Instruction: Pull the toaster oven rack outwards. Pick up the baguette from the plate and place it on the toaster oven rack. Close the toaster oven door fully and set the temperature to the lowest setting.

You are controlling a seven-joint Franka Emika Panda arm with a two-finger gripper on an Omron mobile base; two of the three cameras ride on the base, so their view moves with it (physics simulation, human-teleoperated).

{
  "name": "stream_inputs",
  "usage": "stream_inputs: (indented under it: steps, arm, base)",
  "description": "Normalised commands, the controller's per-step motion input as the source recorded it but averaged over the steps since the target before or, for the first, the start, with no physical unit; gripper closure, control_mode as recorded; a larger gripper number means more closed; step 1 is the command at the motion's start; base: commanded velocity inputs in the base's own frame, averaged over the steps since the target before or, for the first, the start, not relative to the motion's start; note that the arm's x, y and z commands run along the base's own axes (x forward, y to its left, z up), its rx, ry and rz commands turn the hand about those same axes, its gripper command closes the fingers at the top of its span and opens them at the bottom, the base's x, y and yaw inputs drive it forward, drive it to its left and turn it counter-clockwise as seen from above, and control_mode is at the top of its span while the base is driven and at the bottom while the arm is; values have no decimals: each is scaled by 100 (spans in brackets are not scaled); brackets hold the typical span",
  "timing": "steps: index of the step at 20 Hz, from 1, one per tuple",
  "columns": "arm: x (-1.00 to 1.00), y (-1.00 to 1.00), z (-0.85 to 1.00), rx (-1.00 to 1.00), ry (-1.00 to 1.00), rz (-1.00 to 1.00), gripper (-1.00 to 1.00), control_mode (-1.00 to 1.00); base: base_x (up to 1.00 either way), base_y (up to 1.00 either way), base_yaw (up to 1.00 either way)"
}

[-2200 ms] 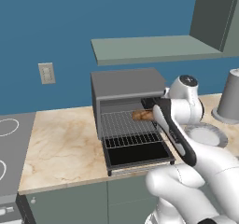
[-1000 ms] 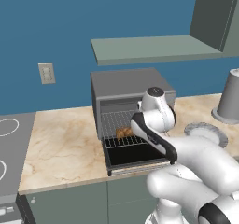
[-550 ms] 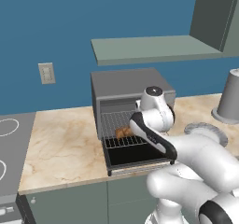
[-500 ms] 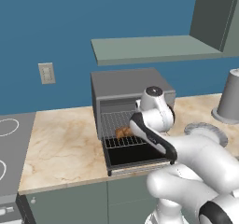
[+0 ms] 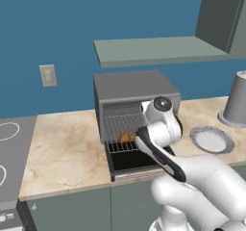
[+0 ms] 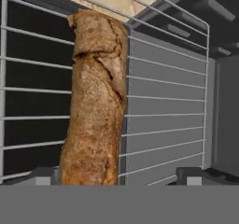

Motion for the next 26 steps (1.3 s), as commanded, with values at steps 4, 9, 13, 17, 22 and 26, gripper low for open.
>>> stream_inputs:
  steps: [4,9,13,17,22,26]
  arm:
    - [-39,0,55,7,-6,3,-100,-100]
    - [-32,1,68,7,7,10,-100,-100]
    - [-16,18,51,-1,19,28,-100,-100]
    - [-14,29,29,-7,20,43,-100,-100]
    - [-36,9,15,-7,3,46,-100,-100]
    - [-67,2,3,-11,-15,34,-100,-100]
  base:
    - [0,0,0]
    - [0,0,0]
    - [0,0,0]
    - [0,0,0]
    - [0,0,0]
    - [0,0,0]
